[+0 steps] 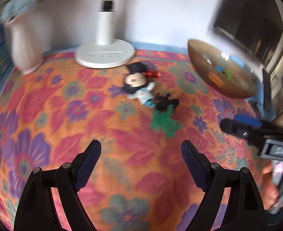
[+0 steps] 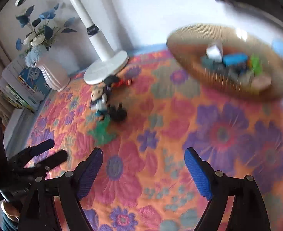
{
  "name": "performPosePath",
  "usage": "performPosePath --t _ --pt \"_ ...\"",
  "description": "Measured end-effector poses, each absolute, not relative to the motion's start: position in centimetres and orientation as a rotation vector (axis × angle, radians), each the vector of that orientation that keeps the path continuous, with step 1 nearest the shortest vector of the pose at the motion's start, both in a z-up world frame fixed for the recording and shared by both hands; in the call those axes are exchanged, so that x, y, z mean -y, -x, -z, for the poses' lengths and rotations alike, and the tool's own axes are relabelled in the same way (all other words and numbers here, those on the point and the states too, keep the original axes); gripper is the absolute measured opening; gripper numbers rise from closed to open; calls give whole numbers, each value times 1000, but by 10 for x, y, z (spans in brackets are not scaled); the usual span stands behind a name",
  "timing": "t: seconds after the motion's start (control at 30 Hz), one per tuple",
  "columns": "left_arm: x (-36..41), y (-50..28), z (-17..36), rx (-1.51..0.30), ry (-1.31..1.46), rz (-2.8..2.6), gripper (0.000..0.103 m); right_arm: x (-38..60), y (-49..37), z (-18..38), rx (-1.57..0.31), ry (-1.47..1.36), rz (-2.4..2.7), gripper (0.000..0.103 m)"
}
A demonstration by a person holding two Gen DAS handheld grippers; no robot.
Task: Organize rigid objects
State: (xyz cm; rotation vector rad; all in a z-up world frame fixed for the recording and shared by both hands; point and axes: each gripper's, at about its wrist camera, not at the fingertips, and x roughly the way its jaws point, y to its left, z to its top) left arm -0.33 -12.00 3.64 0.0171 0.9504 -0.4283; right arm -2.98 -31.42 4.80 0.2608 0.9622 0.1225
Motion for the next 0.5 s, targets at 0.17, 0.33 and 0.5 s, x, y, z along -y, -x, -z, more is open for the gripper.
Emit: performPosePath --t 0.17,0.33,0.5 --pt "161 -19 -23 -967 -80 412 82 319 8 -55 -972 -172 -142 85" --pt "160 -31 -18 -980 -41 465 60 319 -3 -45 -990 -167 -215 85" --pt "142 -19 -28 -939 -75 523 51 303 -15 -33 -999 -85 -295 77"
